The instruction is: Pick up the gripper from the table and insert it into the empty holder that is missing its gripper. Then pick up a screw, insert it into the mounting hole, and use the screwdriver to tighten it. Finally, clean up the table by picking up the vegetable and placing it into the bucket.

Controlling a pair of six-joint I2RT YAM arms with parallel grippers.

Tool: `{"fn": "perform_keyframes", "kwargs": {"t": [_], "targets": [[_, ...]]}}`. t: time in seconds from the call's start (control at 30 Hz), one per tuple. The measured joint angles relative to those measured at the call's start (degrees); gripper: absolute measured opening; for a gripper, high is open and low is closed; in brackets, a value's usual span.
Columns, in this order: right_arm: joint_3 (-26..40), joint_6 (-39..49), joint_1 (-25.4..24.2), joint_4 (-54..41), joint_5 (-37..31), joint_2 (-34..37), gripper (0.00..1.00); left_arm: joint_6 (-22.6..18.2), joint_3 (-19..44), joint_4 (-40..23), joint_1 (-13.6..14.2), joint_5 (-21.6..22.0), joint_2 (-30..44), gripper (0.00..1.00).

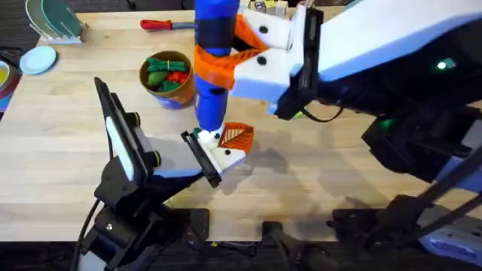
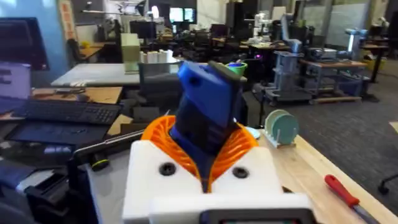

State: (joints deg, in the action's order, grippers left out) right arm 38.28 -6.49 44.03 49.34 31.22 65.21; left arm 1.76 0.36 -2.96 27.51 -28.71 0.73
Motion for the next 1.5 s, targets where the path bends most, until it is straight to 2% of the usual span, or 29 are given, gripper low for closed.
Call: {"fn": "perform_keyframes", "kwargs": {"t": [0.63,1.5], "targets": [[0.0,1.9,-1.5,0.0,4.0,0.0,0.021,0.0,0.0,0.0,0.0,0.0,0.0,0.009],[0.0,1.9,-1.8,-3.8,4.4,0.0,0.021,0.0,0.0,0.0,0.0,0.0,0.0,0.009]]}}
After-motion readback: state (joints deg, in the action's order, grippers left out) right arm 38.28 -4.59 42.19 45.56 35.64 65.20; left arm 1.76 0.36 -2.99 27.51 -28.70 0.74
